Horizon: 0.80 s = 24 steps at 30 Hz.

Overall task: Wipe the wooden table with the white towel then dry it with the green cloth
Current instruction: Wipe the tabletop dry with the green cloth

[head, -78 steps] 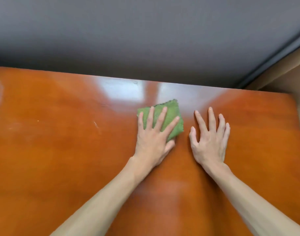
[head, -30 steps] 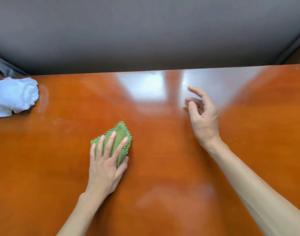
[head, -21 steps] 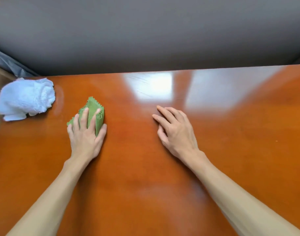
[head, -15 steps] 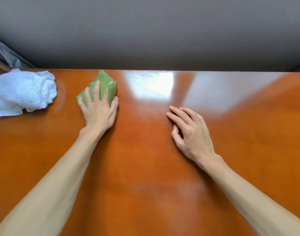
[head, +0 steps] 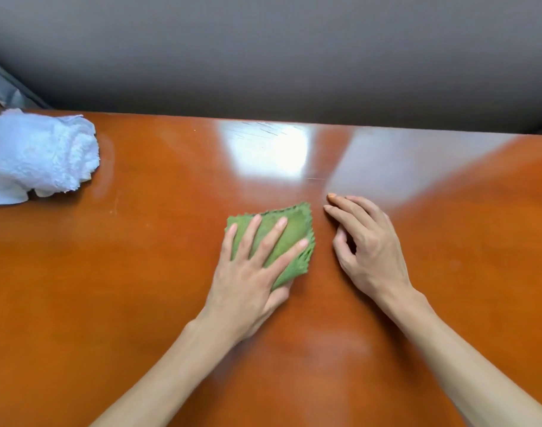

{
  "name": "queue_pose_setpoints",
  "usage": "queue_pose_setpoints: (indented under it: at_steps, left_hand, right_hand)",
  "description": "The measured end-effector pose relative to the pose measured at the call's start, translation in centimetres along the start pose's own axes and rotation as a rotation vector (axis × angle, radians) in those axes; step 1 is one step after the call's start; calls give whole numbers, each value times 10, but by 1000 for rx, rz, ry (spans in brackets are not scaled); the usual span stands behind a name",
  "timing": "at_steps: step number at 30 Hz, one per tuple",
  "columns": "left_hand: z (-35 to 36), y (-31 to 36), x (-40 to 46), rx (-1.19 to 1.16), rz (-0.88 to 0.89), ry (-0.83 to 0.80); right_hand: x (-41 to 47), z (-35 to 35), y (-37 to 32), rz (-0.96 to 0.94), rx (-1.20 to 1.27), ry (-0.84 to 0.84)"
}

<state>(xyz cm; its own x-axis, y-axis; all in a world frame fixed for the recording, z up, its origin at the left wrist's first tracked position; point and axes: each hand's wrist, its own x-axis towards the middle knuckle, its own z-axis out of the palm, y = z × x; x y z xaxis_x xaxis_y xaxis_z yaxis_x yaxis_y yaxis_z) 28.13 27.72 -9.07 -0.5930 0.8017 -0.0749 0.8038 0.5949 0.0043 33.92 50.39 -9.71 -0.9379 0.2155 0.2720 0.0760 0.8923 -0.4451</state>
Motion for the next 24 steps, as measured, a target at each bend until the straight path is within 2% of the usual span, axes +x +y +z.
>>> queue_pose_setpoints:
  at_steps: [4, 8, 11, 14, 18, 21, 24]
  left_hand:
    - [-4, -44, -2, -26, -64, -9]
    - [-9, -92, 68, -45, -272, -29]
    - [-14, -87, 113, -76, -355, -64]
    - [-12, -45, 104, -20, -252, -31]
    - [-4, 40, 6, -42, -59, -1]
    - [0, 107, -95, -55, 103, -115]
    - [8, 128, -174, 13, 177, -210]
  right_hand:
    - [-2, 0, 0, 10, 8, 5]
    - [-2, 3, 0, 18, 27, 18]
    - [-3, 3, 1, 49, 69, 25]
    - [-2, 3, 1, 165, 131, 75]
    - [1, 4, 2, 178, 114, 85]
    - [1, 5, 2, 160, 103, 81]
    - [1, 4, 2, 160, 86, 70]
